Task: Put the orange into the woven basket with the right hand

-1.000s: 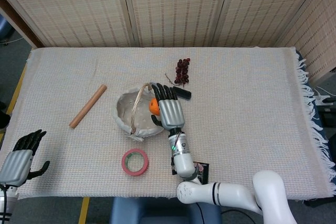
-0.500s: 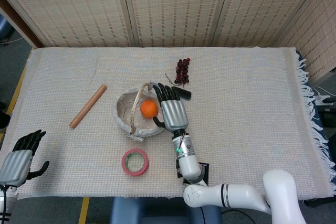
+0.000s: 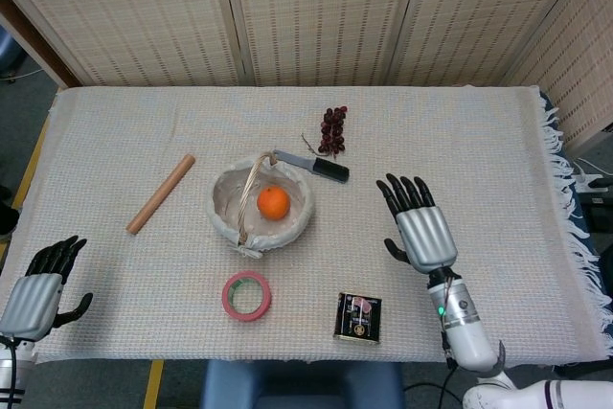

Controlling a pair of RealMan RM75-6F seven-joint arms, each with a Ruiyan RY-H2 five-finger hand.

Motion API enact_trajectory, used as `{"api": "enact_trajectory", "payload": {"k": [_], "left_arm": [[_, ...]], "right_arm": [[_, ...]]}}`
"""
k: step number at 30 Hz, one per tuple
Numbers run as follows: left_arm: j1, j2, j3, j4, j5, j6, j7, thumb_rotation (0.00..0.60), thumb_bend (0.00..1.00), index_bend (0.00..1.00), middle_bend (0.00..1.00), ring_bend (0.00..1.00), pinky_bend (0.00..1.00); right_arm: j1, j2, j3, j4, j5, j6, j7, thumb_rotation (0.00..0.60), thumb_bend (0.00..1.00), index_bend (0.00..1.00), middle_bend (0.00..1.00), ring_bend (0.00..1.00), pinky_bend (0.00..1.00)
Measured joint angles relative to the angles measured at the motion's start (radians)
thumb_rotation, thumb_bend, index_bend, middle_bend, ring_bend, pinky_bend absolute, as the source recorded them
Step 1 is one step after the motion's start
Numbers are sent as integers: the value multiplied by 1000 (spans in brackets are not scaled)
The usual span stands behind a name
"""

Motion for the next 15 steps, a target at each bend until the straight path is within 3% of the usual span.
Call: {"api": "enact_trajectory", "payload": {"k": [5,8,15], "left_arm": [[3,-6,1,11,9,10,7,600,345,0,0,0,65],[4,-9,0,18,12,14,9,600,345,0,0,0,65],[4,-14,1,21,21,20,19,600,345,0,0,0,65]], "right_arm": [[-140,68,-143,62,-194,84,83,600,179,0,0,0,35],[-209,83,-196,148,-266,134,136,600,180,0,0,0,35],[-330,79,-237,374,-372,220,262,600,179,0,0,0,35]]}}
